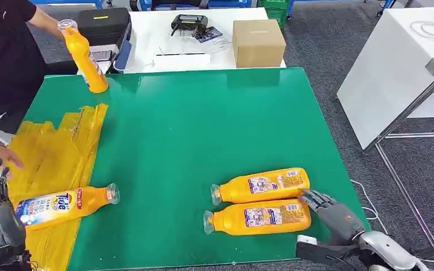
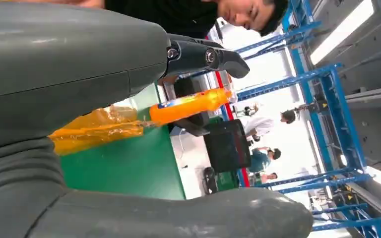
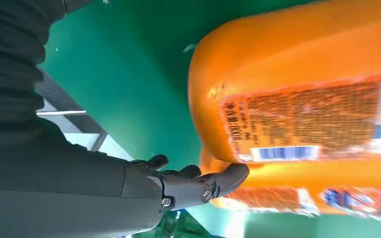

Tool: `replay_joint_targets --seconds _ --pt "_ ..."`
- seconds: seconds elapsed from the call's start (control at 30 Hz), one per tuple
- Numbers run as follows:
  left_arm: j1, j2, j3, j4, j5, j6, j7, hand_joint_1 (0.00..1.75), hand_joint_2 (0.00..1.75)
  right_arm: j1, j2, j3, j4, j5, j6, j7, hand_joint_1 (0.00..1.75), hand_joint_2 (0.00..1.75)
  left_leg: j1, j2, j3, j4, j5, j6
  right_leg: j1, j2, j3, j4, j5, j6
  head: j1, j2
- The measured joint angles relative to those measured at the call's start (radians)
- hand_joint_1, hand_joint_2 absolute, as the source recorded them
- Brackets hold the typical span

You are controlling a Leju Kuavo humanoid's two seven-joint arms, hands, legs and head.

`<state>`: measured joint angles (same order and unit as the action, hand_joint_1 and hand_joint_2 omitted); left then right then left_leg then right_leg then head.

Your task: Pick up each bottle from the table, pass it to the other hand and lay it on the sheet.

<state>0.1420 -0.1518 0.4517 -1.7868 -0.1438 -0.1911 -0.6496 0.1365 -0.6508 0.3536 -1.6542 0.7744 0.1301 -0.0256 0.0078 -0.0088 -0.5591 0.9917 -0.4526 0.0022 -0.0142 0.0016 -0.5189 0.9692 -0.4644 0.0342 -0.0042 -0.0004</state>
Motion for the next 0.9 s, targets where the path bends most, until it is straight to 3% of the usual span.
replay_joint_targets --seconds 0.9 --pt "-0.016 0.003 -0.018 0.027 0.024 -0.019 0.006 0.00 0.00 -0.138 0.103 0.032 0.153 0.040 0.033 -0.056 0.00 1.75 0.000 0.000 0.001 0.000 0.000 0.000 0.000 0.000 0.001 0.000 0.000 0.000 0.000 0.000"
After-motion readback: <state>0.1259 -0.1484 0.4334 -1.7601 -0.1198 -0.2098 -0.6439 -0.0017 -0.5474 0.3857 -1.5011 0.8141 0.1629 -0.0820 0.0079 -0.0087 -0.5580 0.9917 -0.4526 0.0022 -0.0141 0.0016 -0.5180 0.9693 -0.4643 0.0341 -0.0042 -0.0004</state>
